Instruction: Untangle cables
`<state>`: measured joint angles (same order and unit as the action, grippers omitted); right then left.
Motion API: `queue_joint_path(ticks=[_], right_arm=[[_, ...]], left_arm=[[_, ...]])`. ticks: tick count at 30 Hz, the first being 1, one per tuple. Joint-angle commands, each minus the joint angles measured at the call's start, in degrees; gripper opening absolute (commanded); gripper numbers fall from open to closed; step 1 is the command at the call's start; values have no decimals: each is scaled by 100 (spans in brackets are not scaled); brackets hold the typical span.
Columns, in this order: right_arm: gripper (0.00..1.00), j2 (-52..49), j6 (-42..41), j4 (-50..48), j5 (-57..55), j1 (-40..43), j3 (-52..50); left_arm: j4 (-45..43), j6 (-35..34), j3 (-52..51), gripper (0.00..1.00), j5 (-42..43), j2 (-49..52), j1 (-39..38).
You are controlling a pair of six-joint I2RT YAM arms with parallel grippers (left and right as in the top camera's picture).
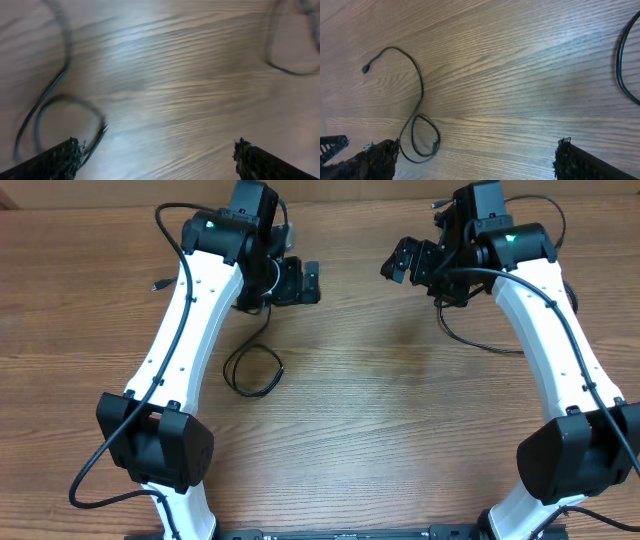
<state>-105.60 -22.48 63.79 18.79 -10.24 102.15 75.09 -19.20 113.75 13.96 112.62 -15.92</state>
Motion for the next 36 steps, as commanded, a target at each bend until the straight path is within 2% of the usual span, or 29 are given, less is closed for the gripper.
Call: queue_joint_path(ticks=[1,6,10,16,19,21,25,30,36], right_arm=[[100,4,-35,28,-72,-42,17],[100,4,-37,4,-70,-42,17],[100,4,-39,-31,-70,-42,17],[100,4,-39,-52,-70,-42,17],[100,4,-39,-116,-70,-42,17],[100,4,-39,-138,-70,-42,17],[100,4,-39,-133,-68,-42,17],[100,4,-37,-155,-70,-42,17],[100,4,-37,-164,-70,-42,17]], left_arm=[[354,-723,122,100,-1069,-42,345],[789,-693,-116,99,-1307,-42,1051],[667,-682,-726,100,-1126,-42,1502],[-50,-7,-1947,89,-330,-42,1628],[-457,-13,-2409,82,-186,-42,1611],[-693,-17,-2653,73,-208,-42,1611],[-918,-240,-3051,72,-345,-42,1611],[-986,-857,-3309,68,-1038,-42,1611],[-1589,-918,-3797,58,-671,-42,1582]])
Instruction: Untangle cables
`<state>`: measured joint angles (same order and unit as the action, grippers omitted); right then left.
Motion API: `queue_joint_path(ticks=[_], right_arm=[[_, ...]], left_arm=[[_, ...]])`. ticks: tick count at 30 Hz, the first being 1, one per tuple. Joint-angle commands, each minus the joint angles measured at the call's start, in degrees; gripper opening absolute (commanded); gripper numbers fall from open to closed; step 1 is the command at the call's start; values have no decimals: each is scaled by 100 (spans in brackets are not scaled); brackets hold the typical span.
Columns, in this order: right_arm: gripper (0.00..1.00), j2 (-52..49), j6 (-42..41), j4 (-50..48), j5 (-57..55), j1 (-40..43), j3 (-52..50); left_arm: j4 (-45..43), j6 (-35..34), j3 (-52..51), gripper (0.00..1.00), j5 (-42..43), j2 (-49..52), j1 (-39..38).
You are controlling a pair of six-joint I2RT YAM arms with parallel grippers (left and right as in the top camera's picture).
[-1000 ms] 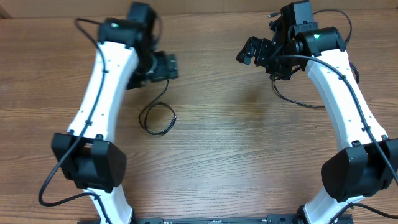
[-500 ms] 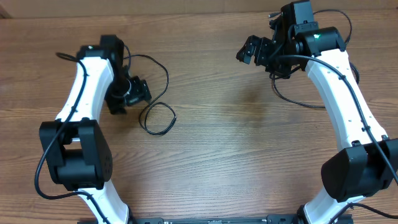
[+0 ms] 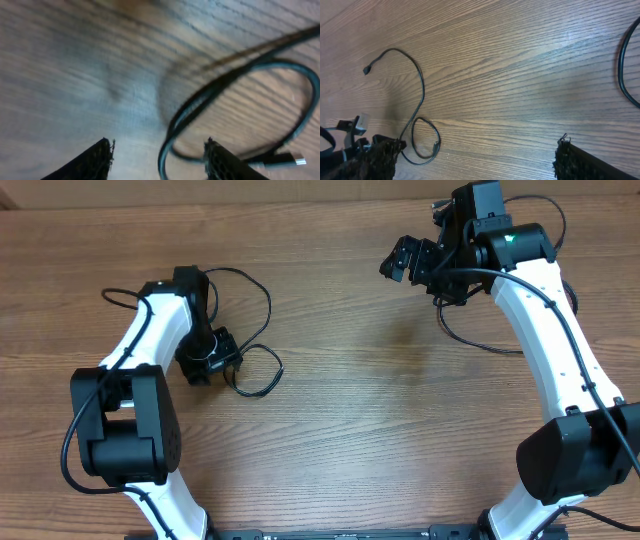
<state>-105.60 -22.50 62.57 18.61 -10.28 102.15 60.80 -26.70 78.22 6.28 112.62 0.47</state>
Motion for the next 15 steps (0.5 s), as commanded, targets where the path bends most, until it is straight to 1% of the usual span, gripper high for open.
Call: queue_joint_path(ticks=[1,2,3,5,7,8,11,15], right_arm=[[100,4,-37,-52,-52,-37,17],[100,4,-35,-59,-52,-37,17],[100,4,-35,-61,-52,-37,17],[100,4,-35,-61,-52,-37,17],[100,4,-35,-79,-52,-37,17],[100,4,-35,-90,-52,-37,17],[100,2,-35,-103,-52,-37,17],[100,0,-35,-98,-52,-37,17]], left_arm=[[-221,-186,-315,53,205,-42,-61],[-238,-184,-369,44,330,-42,-61],[-247,-184,-400,41,409,-42,-61],[-243,-181,-413,32,413,-42,-61],[-238,-177,-413,16,435,-42,-59],[-236,-175,-413,5,481,-42,-59],[-264,-63,-363,4,929,-44,-59],[-225,999,66,4,1978,-61,-81]])
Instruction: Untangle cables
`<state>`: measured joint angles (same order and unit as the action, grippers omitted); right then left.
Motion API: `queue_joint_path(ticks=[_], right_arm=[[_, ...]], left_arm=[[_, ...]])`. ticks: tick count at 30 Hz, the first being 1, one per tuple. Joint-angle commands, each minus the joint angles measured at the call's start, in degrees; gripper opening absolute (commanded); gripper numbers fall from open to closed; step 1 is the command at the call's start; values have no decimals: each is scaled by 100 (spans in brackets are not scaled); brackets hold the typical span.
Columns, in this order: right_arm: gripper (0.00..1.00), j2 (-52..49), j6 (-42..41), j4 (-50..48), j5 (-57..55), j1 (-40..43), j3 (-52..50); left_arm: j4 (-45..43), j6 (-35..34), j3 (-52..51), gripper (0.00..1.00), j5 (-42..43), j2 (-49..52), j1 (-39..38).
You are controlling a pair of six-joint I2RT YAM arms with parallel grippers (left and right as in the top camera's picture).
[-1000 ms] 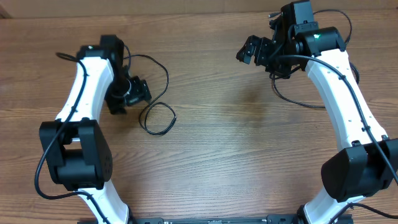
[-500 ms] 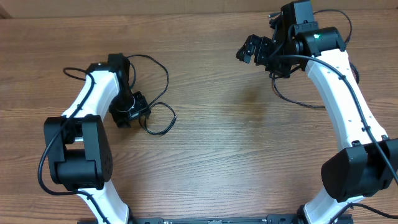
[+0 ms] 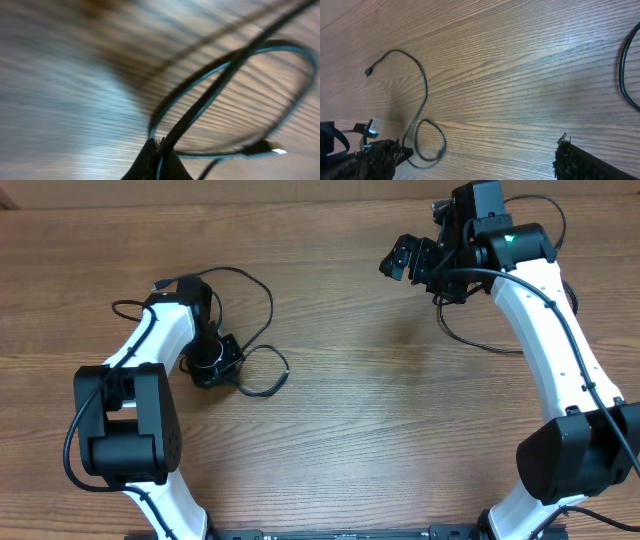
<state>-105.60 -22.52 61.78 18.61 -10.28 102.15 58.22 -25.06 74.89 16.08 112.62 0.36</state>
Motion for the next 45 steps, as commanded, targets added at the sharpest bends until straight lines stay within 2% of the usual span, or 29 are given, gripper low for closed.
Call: queue_joint_path(ticks=[1,7,12,16,22,28,32,35,39,42,45], right_arm=[[100,0,-33,-20,-50,-37,17],[100,0,-35,0,9,-39,17],[100,-2,-35,-74,120,-50,17],[100,-2,-59,-168,125,-66,17],[100,-2,-787,-343,146,-66,17],[100,-2,-973,-315,562,-66,17],[100,-2,-1624,-2,614,-72,17],[100,-2,-1718,44,752,-151,17],[100,-2,-1825,-146,807,-293,17],[100,-2,-1882,-411,804,-350,17],[100,-2,-2286,-503,807,-348,17]], left_arm=[[107,999,579,4,1147,-79,-87],[787,1609,2203,4,1248,-339,-584],[927,1954,2922,4,1178,-507,-1198],[798,1969,3047,4,745,-551,-1650],[647,2271,3073,4,758,-549,-2057],[605,2636,3316,4,1235,-551,-2144],[551,2645,3451,4,1414,-551,-2144],[461,2671,3480,4,1707,-551,-2151],[459,2988,3484,4,2284,-551,-2199],[476,2986,3484,4,2288,-551,-2253],[516,2983,3484,4,2293,-551,-2291]])
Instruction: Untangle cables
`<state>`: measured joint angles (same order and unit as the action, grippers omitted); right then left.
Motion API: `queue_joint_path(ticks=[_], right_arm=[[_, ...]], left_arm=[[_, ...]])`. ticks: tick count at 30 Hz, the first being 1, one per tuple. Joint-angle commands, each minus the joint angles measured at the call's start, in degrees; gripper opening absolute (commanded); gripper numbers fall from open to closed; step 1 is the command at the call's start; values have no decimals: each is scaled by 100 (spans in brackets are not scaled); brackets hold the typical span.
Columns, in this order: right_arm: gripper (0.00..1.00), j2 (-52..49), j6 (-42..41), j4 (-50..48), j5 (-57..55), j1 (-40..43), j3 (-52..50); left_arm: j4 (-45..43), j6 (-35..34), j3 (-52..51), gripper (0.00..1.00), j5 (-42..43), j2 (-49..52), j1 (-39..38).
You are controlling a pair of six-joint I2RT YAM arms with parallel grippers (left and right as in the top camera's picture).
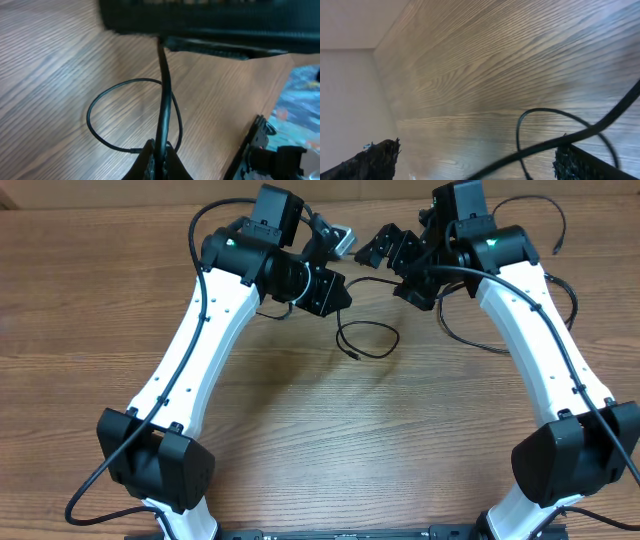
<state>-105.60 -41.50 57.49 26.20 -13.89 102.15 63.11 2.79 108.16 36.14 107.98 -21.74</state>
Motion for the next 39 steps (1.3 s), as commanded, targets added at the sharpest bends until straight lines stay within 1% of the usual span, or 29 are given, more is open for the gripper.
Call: queue_joint_path(ticks=[1,6,7,9,11,12,15,16,17,18,19,20,23,24,26,28,29,31,34,36,39], right_arm=[[100,-2,-415,-90,46,11,17],[100,-7,-415,-92,42,11,17],[94,-7,-415,-105,42,11,17],[81,-7,-413,-131,24,11,17],[65,-7,-415,-160,-26,13,17],[55,-7,-413,-168,-70,13,17],[21,-7,-413,-153,-372,13,17],[11,-7,-411,-149,-433,13,17],[4,-7,-400,-151,-487,13,17],[4,-7,-328,-166,-522,13,17],[4,-7,-116,-269,-514,13,20],[4,-4,-13,-339,-511,13,24],[4,9,310,-546,-374,13,107],[4,20,516,-643,-262,13,173],[4,28,857,-715,-166,13,398],[4,28,1176,-704,-170,13,743],[4,28,1285,-693,-173,13,905],[4,39,1399,-669,-170,13,1213],[4,39,1506,-673,-184,13,1419],[4,35,1502,-577,-466,13,1416],[4,15,1447,-164,-1056,13,1412]], left_arm=[[24,201,157,4,286,-87,-90],[9,251,157,4,468,-87,-168],[11,328,157,4,549,-87,-205],[11,393,157,4,579,-87,-293],[11,411,157,4,520,-87,-350],[13,411,157,4,501,-87,-369],[37,385,157,4,229,-87,-380],[52,328,157,4,74,-85,-378],[68,221,155,5,-179,-85,-369],[90,61,155,11,-487,-85,-369],[142,-337,155,19,-1167,-85,-369],[164,-531,155,21,-1473,-85,-369],[225,-1049,155,33,-2135,-85,-361],[238,-1169,155,40,-2227,-85,-339],[258,-1335,155,77,-2262,-85,-262],[284,-1462,155,94,-2260,-85,-160],[297,-1508,155,99,-2258,-85,-109],[363,-1626,155,100,-2258,-85,26],[442,-1797,151,99,-2260,-85,173],[461,-1880,149,99,-2260,-85,267],[492,-1965,149,99,-2262,-85,361]])
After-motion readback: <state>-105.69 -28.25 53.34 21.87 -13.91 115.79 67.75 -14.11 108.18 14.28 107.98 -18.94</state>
